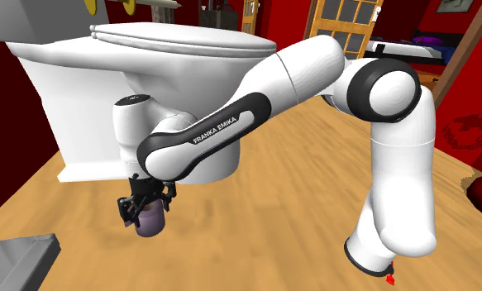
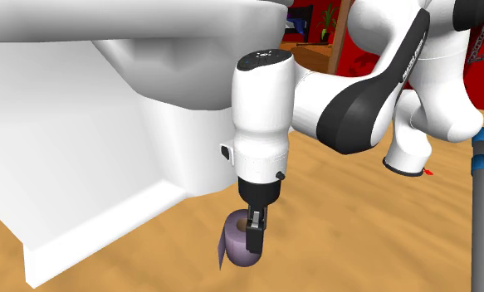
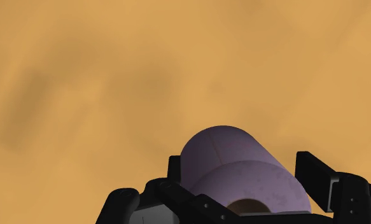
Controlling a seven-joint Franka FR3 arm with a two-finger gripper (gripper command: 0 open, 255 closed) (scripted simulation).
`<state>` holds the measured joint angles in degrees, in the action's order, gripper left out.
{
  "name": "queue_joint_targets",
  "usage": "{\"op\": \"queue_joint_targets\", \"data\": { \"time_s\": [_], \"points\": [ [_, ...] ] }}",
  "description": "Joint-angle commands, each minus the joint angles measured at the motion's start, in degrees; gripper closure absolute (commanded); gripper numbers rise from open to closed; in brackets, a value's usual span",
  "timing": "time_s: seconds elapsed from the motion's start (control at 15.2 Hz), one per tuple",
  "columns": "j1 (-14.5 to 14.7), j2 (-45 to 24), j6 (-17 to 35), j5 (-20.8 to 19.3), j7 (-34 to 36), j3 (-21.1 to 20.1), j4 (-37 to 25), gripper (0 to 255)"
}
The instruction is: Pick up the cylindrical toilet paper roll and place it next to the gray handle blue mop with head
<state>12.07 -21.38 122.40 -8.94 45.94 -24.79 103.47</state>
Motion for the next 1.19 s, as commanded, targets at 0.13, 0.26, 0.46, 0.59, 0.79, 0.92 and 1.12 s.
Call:
{"op": "queue_joint_targets", "data": {
  "time_s": [0.13, 0.26, 0.46, 0.59, 0.79, 0.92, 1.12],
  "points": [
    [-0.11, 0.66, -1.28, 0.36, -0.21, -0.16, -0.66, 255],
    [-0.22, 1.33, -2.57, 0.73, -0.42, -0.32, -1.35, 255],
    [-0.34, 2.25, -4.54, 1.23, -0.72, -0.53, -2.49, 255],
    [-0.41, 2.80, -5.88, 1.54, -0.90, -0.65, -3.32, 255],
    [-0.49, 3.56, -7.91, 1.96, -1.14, -0.82, -4.67, 255],
    [-0.53, 4.01, -9.29, 2.21, -1.28, -0.91, -5.64, 255],
    [-0.56, 4.59, -11.38, 2.53, -1.47, -1.04, -7.22, 255]
  ]
}}
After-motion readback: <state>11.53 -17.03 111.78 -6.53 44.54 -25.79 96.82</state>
